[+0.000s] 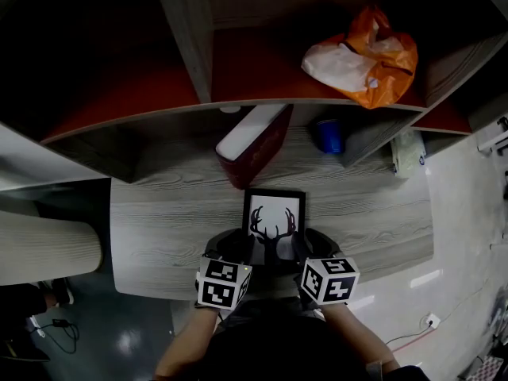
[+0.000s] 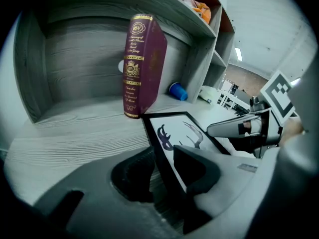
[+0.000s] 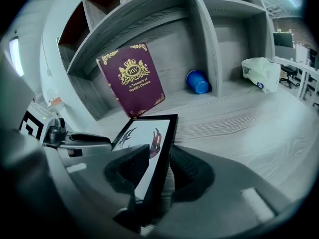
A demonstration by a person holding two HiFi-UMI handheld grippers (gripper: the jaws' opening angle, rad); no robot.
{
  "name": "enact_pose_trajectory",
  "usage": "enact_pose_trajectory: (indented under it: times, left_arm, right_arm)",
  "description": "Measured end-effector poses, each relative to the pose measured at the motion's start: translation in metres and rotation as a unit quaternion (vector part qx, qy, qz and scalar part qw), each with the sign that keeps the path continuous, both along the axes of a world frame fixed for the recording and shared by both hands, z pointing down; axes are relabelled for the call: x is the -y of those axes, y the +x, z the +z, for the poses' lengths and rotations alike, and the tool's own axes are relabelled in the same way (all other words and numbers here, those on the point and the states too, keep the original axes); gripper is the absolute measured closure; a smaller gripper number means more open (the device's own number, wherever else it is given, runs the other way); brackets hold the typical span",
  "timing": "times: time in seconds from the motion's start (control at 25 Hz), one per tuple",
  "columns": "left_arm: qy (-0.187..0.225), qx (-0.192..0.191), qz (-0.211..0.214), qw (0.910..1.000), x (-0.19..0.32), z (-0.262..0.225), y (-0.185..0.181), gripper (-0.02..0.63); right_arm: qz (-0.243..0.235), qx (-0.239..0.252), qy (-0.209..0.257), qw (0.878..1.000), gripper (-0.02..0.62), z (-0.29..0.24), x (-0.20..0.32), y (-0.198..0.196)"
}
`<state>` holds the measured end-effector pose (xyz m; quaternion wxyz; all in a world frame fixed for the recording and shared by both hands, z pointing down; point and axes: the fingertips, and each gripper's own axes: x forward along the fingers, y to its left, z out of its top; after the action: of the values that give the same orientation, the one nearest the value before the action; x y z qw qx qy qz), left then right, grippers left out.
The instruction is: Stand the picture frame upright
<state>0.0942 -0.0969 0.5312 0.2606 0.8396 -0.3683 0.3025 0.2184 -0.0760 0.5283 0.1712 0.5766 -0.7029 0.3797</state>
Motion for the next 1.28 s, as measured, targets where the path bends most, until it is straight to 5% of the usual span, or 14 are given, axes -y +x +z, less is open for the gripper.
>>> enact_pose_trajectory:
  times: [1.28]
  left_arm:
    - [-0.032, -0.015, -0.037, 0.9987, 0.012, 0.012, 0.004, 0.501]
  right_arm:
    - [0.015, 0.001, -0.028, 0.999, 0.492, 0.017, 0.012, 0.003]
